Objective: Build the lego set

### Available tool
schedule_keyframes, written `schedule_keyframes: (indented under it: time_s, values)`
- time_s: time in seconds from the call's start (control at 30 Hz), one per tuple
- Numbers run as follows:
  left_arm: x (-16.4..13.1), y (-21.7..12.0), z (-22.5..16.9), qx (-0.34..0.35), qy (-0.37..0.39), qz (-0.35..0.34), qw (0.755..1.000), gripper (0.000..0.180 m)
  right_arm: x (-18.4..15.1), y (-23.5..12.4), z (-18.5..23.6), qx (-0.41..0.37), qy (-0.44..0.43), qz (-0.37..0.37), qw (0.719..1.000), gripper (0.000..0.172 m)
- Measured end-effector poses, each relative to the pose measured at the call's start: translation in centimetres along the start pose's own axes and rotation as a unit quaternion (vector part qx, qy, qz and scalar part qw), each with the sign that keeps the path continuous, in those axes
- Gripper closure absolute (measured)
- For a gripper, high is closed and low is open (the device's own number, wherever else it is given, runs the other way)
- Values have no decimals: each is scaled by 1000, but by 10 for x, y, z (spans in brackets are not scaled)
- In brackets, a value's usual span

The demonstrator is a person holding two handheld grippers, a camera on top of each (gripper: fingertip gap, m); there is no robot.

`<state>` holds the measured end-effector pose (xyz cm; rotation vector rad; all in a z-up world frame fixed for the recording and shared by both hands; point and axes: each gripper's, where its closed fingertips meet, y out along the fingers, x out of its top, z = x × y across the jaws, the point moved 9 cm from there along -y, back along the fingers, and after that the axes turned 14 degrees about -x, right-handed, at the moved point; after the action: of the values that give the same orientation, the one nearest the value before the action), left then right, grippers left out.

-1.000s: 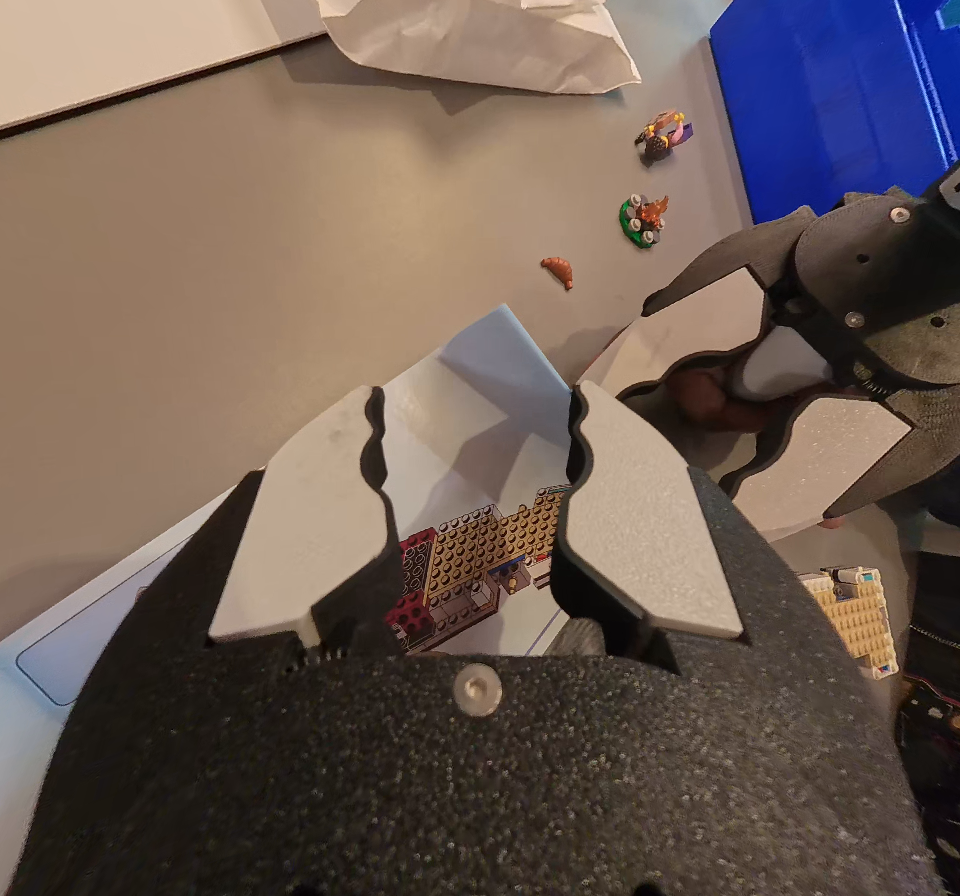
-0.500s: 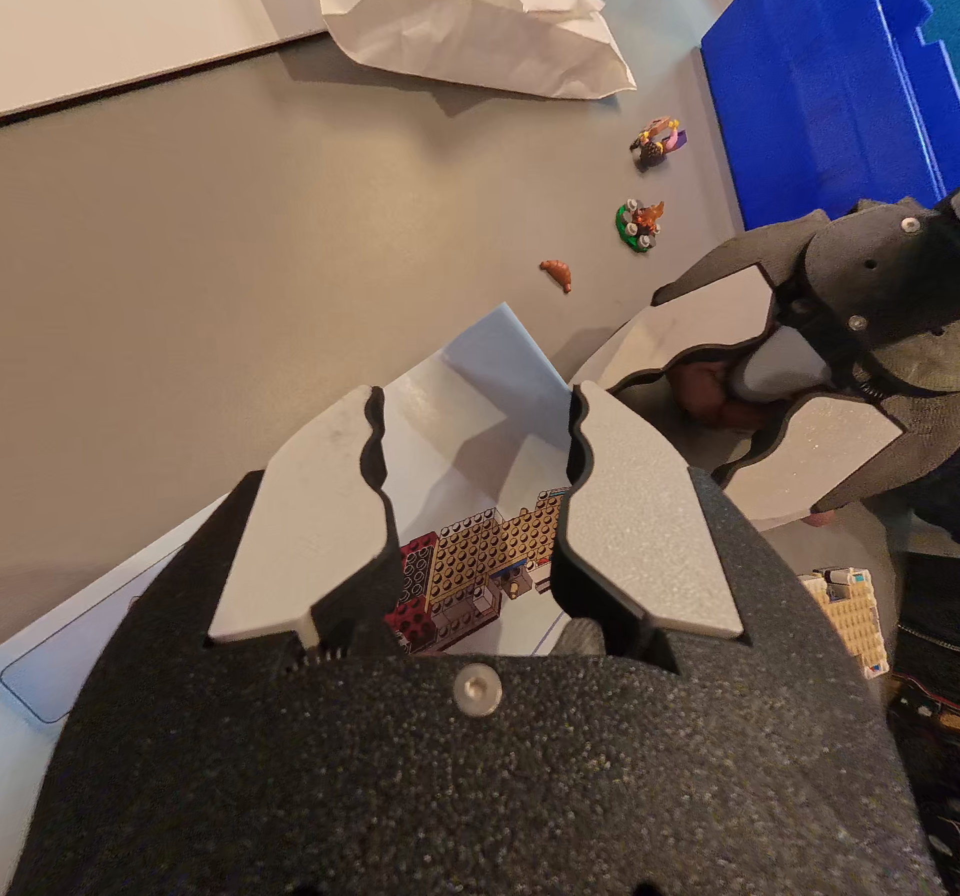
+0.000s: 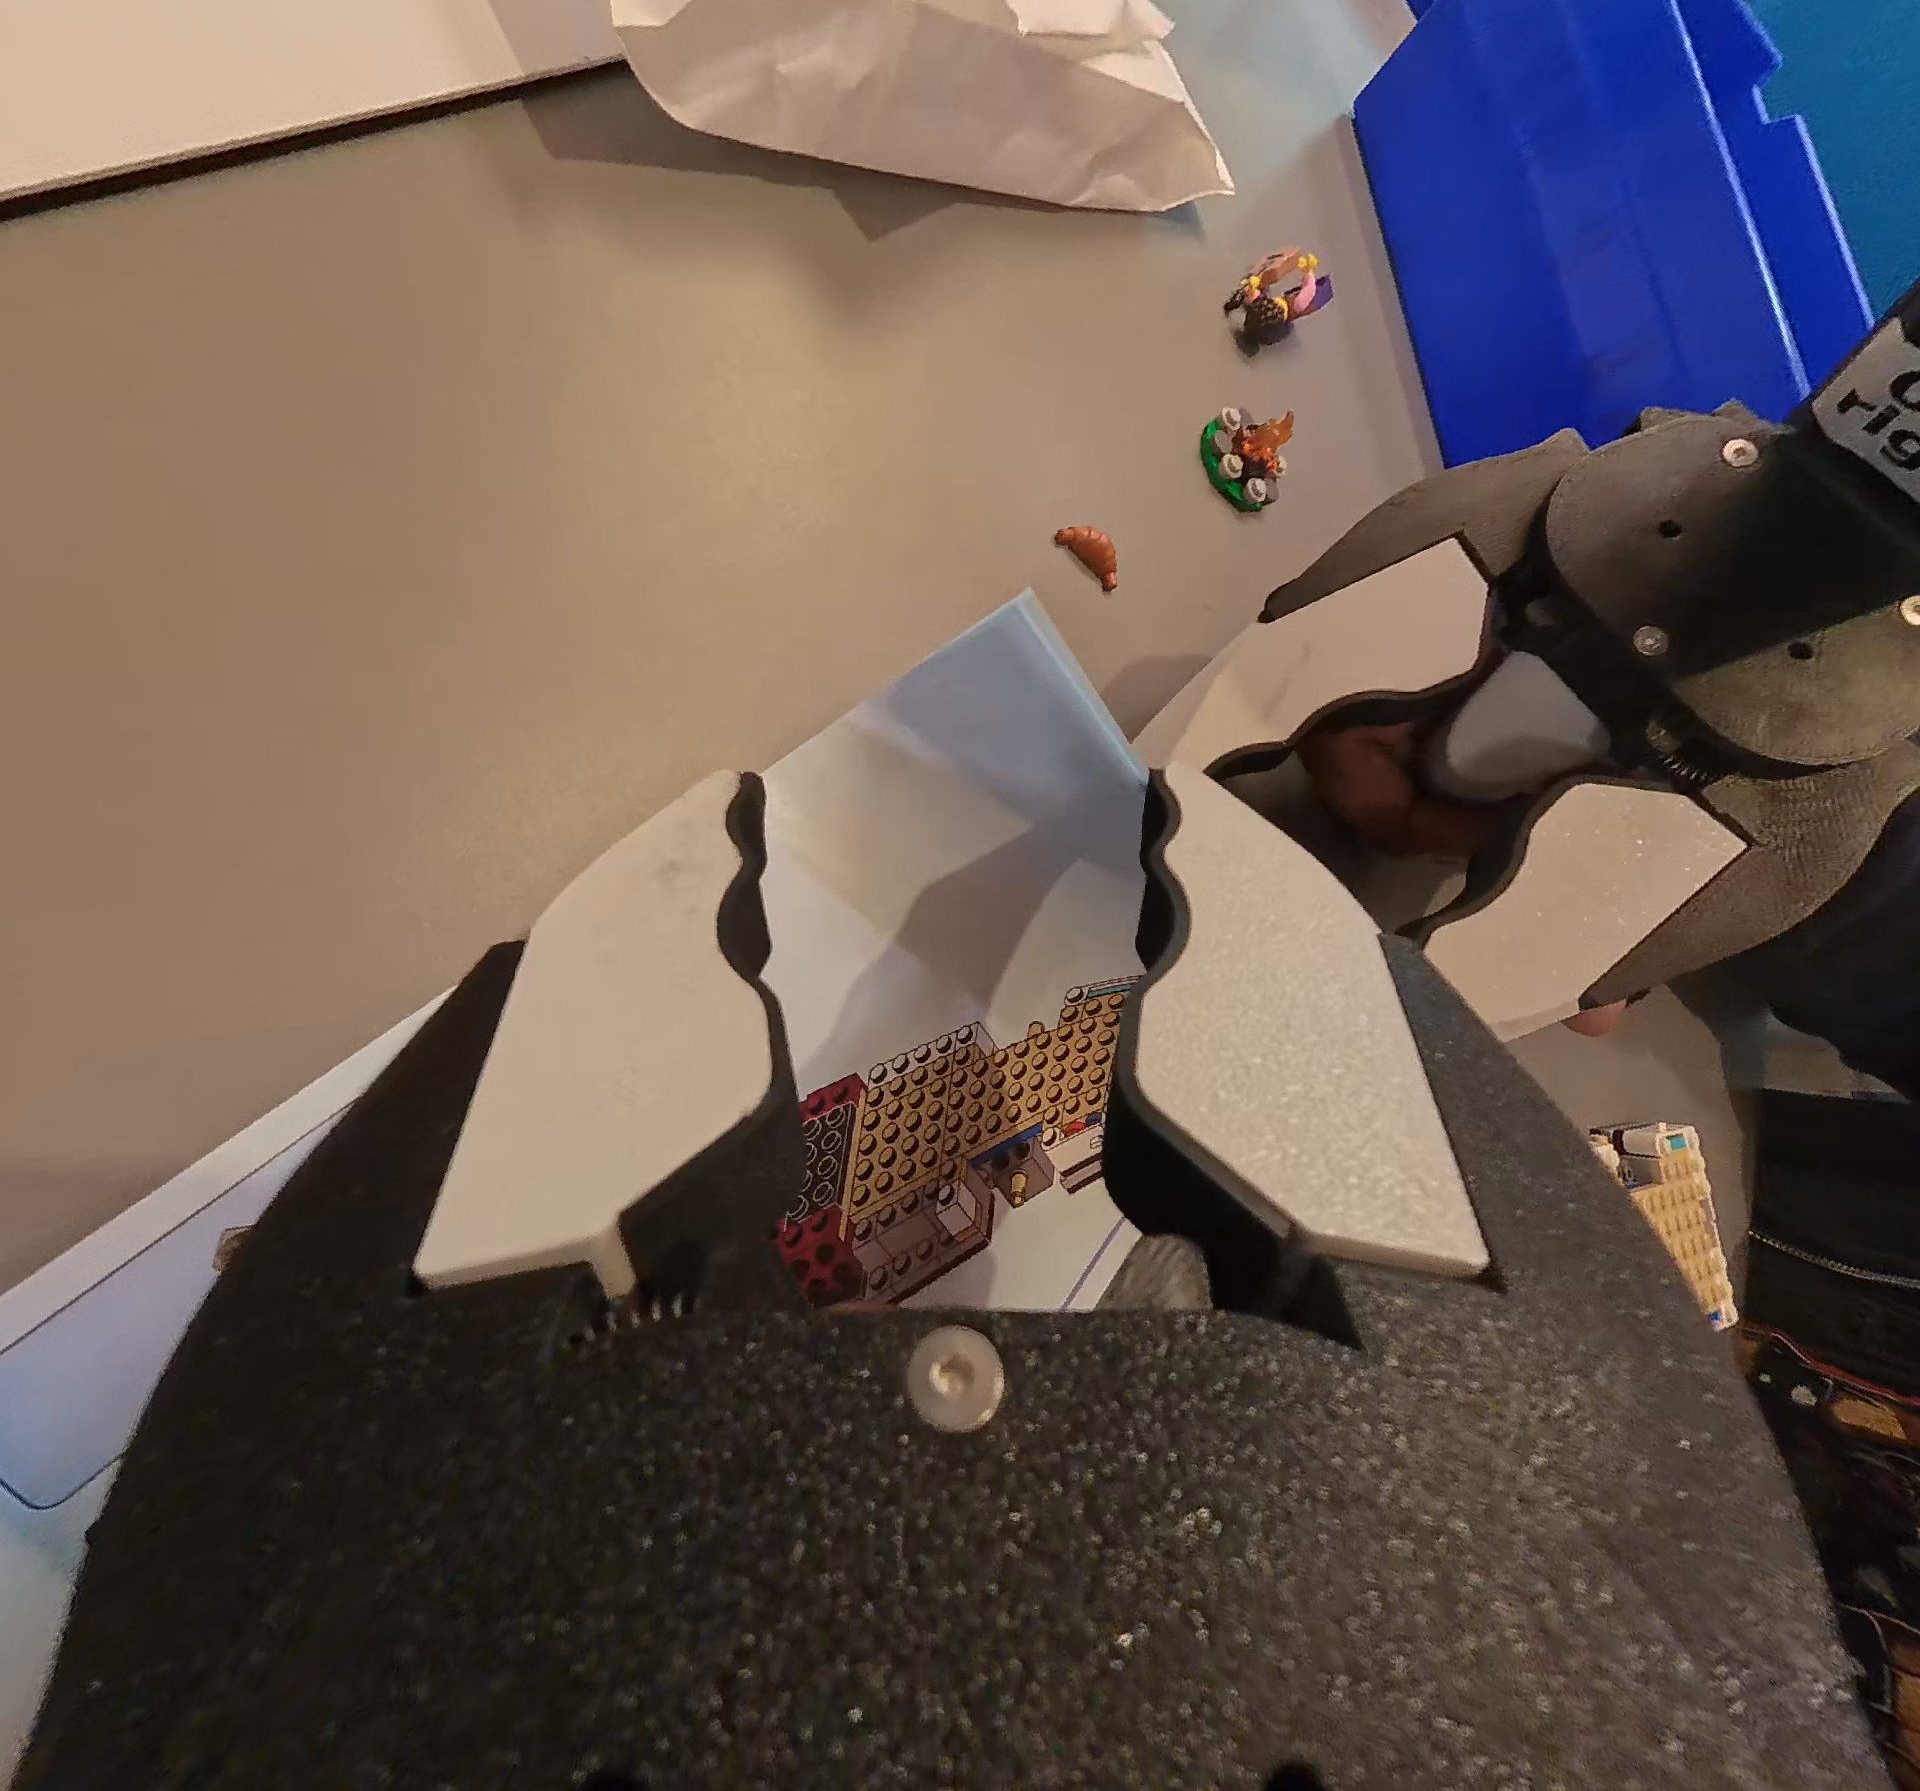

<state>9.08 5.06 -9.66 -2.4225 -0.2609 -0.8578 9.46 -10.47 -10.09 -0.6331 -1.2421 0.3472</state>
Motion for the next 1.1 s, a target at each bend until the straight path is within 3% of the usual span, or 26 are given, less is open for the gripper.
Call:
schedule_keyframes:
  time_s: [0.03, 1.1]
  values:
    - [0, 0, 0, -1, 0, 0, 1000, 110, 0, 0, 0, 0, 0, 0, 1000, 116]
    - [0, -1, 0, -6, -3, 0, 1000, 111, -2, -2, -3, -20, -10, 6, 1000, 115]
